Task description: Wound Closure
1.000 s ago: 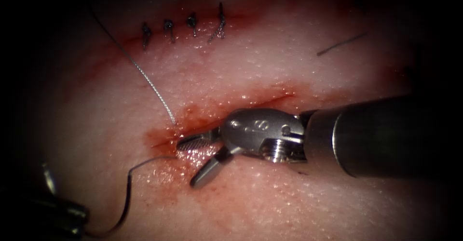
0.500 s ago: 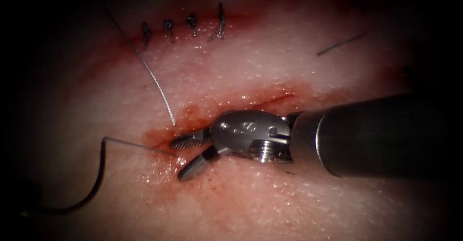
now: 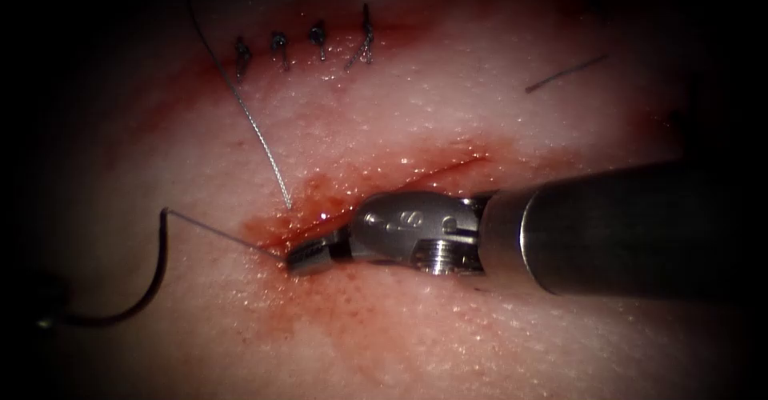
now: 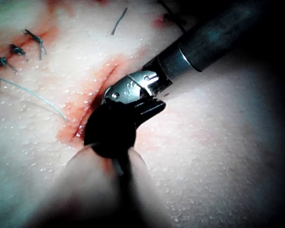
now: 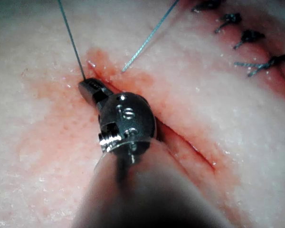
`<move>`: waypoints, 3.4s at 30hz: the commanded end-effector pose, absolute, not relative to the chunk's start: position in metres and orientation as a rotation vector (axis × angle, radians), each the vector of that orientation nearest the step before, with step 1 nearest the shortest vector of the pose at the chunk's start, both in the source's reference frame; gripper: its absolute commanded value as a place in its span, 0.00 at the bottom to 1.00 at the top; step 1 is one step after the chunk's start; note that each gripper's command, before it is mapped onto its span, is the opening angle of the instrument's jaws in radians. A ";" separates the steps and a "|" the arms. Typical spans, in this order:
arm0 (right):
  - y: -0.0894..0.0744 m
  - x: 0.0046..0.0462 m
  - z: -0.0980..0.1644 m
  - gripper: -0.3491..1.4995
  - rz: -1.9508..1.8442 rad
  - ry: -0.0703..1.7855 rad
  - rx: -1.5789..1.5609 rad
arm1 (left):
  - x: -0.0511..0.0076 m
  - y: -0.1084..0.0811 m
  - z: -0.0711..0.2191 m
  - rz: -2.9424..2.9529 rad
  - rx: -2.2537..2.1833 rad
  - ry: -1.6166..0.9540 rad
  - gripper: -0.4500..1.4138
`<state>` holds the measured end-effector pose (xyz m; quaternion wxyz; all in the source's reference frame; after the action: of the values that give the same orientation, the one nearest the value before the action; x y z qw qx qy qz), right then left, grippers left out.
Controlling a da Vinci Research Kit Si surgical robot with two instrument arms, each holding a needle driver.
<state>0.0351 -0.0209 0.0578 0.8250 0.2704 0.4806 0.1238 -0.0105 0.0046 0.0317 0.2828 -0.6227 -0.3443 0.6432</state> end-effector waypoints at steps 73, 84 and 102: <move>-0.021 0.0387 0.055 0.00 0.337 0.921 0.490 | -0.0079 0.003 0.042 1.979 -1.418 -0.650 0.00; -0.022 0.0340 0.050 0.00 0.286 0.912 0.566 | -0.0101 0.004 0.043 1.990 -1.556 -0.555 0.00; -0.031 0.0361 0.038 0.11 0.213 0.975 0.620 | -0.0118 0.001 0.041 2.031 -1.659 -0.717 0.00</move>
<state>0.0352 -0.0303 0.0374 0.8329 0.2906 0.4605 0.0989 -0.0110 0.0020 0.0409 0.2093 -0.5962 -0.2569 0.7312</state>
